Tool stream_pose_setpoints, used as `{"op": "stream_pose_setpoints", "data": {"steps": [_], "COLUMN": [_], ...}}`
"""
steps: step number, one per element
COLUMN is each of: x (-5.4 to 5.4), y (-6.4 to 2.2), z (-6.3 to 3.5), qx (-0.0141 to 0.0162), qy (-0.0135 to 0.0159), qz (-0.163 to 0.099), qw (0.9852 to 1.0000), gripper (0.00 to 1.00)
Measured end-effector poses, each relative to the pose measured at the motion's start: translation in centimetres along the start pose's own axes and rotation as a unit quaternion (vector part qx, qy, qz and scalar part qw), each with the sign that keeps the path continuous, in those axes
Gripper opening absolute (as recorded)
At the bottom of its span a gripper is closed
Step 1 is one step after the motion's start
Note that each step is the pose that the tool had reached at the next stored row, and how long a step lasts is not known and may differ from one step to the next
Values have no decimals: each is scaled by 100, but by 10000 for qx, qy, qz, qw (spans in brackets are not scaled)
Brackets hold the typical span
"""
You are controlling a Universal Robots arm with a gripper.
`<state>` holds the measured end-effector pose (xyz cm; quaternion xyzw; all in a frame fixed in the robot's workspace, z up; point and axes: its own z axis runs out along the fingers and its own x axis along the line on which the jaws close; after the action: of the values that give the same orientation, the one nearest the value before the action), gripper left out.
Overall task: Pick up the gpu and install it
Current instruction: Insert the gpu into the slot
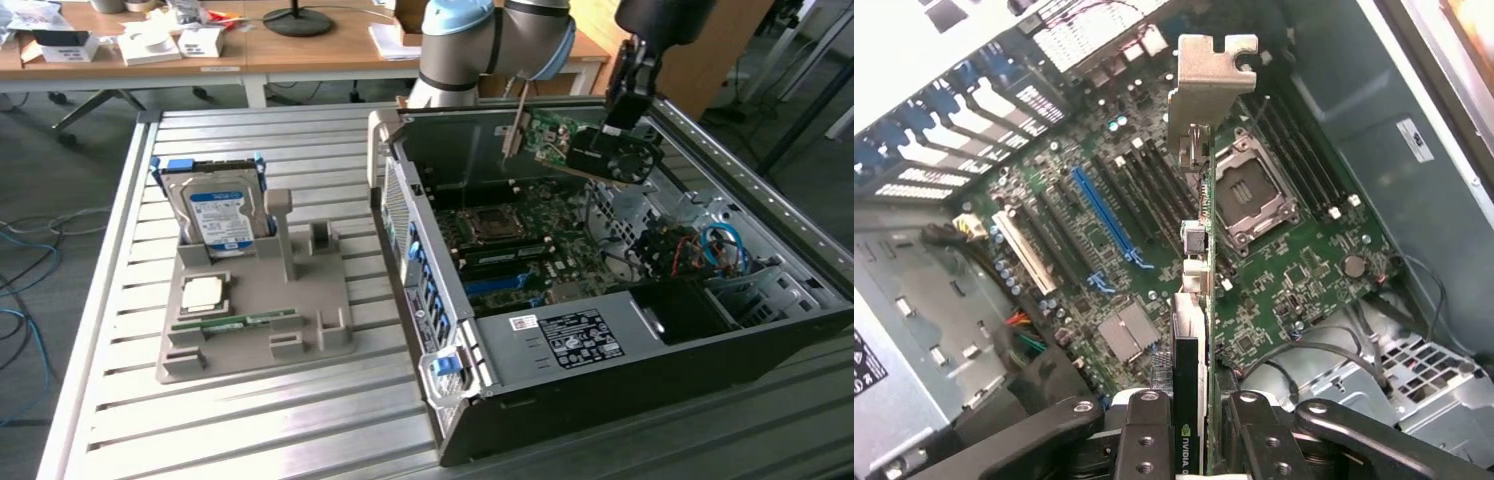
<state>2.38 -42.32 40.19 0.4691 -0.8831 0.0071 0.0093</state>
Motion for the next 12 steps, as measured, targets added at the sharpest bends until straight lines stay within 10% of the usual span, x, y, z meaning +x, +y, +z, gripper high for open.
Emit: {"op": "stream_pose_setpoints", "data": {"steps": [12], "x": [2], "y": [7], "z": [0], "qx": [63], "qy": [75], "qz": [-500], "qw": [9987], "gripper": [26]}}
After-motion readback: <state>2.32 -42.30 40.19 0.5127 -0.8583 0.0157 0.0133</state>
